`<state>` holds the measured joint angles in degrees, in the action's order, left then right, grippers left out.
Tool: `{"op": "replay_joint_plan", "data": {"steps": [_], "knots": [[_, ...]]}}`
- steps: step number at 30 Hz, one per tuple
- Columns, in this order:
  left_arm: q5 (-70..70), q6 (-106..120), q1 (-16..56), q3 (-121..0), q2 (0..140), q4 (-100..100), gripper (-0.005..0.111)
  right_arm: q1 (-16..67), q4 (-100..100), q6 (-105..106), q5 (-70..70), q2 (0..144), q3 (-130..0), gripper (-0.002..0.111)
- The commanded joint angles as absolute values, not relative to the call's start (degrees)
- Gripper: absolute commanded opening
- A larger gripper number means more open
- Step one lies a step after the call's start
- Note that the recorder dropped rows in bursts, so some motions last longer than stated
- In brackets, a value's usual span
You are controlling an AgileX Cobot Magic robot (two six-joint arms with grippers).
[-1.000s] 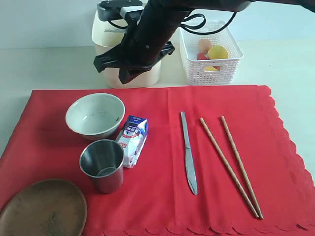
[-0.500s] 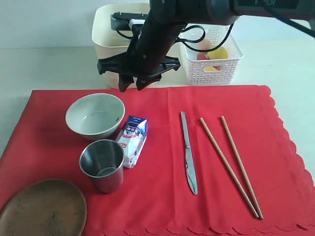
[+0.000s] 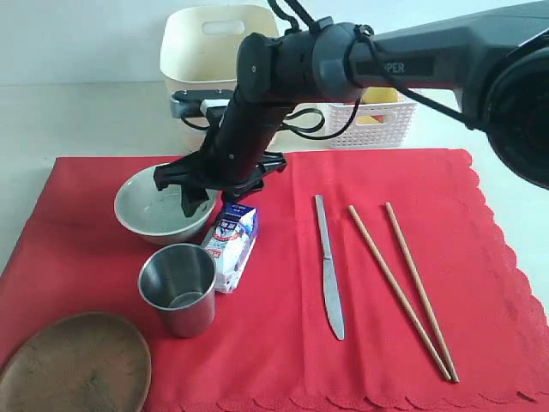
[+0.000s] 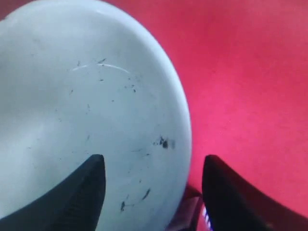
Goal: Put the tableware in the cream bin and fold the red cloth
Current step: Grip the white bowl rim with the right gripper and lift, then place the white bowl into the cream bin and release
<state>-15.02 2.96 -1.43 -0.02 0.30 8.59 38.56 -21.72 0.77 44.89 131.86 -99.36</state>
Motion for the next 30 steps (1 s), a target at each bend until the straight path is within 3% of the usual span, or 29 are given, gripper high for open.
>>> {"op": "replay_joint_plan", "data": {"steps": [1,8,18,30], "knots": [[-14.58,2.96,-1.05,0.0,0.0,8.22,0.003,38.59,-25.67,1.78,43.33,132.21,-99.08,0.058],[-14.58,2.96,-1.05,0.0,0.0,8.22,0.003,38.59,-27.42,1.9,40.45,132.21,-99.08,0.045],[-14.58,2.96,-1.05,0.0,0.0,8.22,0.003,38.59,-29.75,-1.75,40.13,132.21,-99.08,0.0],[-14.58,2.96,-1.05,0.0,0.0,8.22,0.003,38.59,-31.3,0.67,37.59,125.1,-99.22,0.0]]}}
